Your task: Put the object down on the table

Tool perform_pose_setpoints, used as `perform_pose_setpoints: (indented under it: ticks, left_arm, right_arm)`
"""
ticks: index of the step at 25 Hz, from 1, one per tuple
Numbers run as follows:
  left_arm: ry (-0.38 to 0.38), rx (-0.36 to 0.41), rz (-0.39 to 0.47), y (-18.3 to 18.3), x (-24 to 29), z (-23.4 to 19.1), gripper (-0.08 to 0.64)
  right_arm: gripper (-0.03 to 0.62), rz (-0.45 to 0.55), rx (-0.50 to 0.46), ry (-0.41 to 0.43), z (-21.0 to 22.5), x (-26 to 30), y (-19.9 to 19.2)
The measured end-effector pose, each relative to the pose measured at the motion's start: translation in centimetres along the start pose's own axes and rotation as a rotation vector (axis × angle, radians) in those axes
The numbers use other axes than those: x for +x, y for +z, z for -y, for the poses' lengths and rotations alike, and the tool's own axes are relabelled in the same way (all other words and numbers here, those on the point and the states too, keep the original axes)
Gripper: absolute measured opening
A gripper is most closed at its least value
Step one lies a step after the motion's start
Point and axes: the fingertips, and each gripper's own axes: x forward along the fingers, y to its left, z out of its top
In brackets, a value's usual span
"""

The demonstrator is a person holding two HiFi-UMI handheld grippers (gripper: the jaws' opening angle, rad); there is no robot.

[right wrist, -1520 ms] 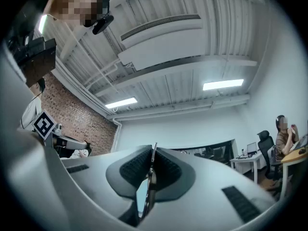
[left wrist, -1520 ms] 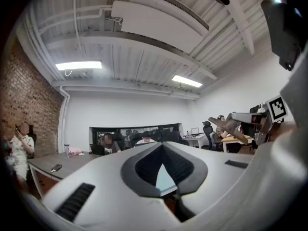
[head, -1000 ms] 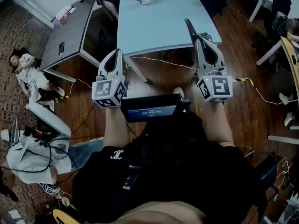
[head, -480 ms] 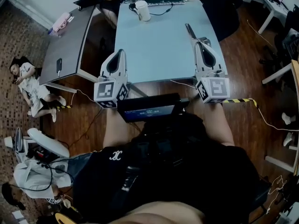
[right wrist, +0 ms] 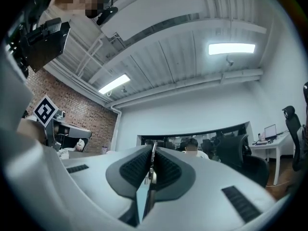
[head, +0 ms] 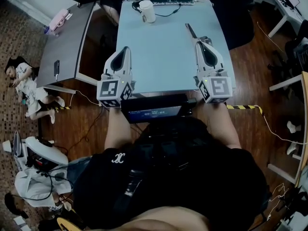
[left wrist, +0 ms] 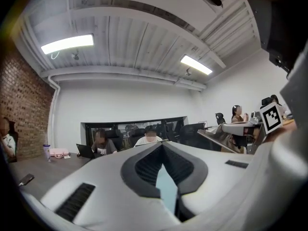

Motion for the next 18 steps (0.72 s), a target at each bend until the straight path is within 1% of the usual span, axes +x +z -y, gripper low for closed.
perform_pose_setpoints:
  ticks: [4, 6, 9, 11, 12, 14, 16, 18]
  left_arm:
    - [-0.015, 0.002, -0.035, -1.6, 0.8, -0.6, -0.005]
    - [-0.010, 0.014, -0.052, -2.6, 1.0, -1.1, -0.005]
    - [-0.003, -0.019, -0.065, -4.0, 1.2, -1.7, -0.005]
    - [0.003, -0.007, -0.079, -4.7, 1.2, -2.1, -0.005]
    - [0.004, 0.004, -0.078, -4.7, 1.2, -2.2, -0.005]
    - [0.007, -0.003, -0.041, -3.2, 1.4, -1.5, -0.005]
    - [0.011, -0.011, -0.013, -2.0, 1.4, -0.9, -0.005]
    - [0.009, -0.005, -0.012, -1.8, 1.4, -0.7, -0.005]
  right_arm:
    - [0.009, -0.036, 0.016, -0.009, -0.1, 0.9, -2.3]
    - [0.009, -0.051, 0.024, -0.002, -0.5, 1.3, -3.4]
    - [0.008, -0.090, 0.028, 0.015, -1.5, 1.6, -6.3]
    - [0.008, -0.175, 0.073, 0.032, -2.0, 1.9, -10.7]
    - [0.008, -0.242, 0.113, 0.040, -2.2, 2.0, -13.6]
    - [0.008, -0.386, 0.173, 0.051, -2.2, 1.9, -19.8]
    - [0.008, -0.502, 0.200, 0.047, -2.1, 1.2, -24.8]
    - [0.008, -0.588, 0.215, 0.026, -1.6, 0.6, -28.3]
